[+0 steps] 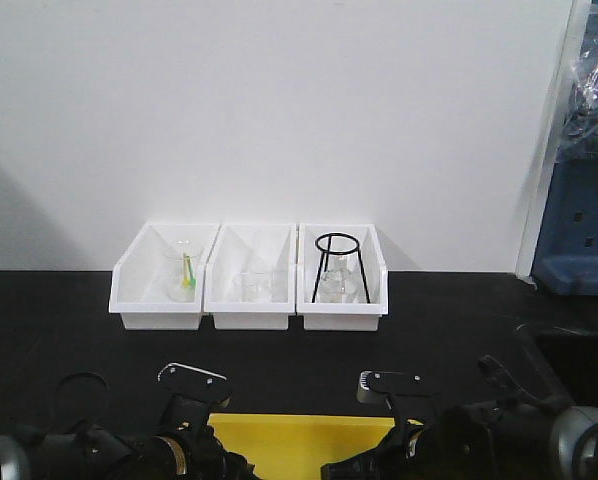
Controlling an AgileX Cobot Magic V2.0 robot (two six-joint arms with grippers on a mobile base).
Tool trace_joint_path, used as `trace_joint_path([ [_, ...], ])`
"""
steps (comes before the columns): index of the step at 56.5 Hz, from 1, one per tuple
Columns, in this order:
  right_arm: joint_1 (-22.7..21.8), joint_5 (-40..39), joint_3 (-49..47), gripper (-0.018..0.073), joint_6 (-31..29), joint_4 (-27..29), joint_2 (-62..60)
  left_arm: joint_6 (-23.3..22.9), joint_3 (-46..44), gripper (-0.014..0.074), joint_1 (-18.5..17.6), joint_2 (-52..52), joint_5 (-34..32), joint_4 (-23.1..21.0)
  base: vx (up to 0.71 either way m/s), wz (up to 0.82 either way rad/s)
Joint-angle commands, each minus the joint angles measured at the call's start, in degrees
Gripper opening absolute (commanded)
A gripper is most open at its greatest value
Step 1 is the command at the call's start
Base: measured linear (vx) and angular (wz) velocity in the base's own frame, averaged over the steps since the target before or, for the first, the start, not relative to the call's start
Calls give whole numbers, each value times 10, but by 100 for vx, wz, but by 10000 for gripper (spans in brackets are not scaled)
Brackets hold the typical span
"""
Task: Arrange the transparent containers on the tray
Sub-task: 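Open the right gripper to release its tube onto the tray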
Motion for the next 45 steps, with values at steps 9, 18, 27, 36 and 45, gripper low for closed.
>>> trace_joint_path([
  [9, -2, -28, -17, 422, -4, 19, -66, -4, -16, 393, -3, -88, -87, -3, 0, 0],
  [18, -2, -8, -17, 410, -29, 17, -143, -3, -15, 359, -2, -163, -80, -2, 0, 0],
  [27, -2, 3, -13, 361, -68, 17, -267, 17, 9, 263, -2, -253, -79, 2, 0, 0],
  [36, -2, 14, -13, 279, -107, 13, -408, 17, 76, 133, -3, -379, -81, 1, 0, 0],
  [45, -2, 102, -13, 174, -142, -29, -520, 17, 167, 36, -3, -541, -83, 1, 0, 0],
])
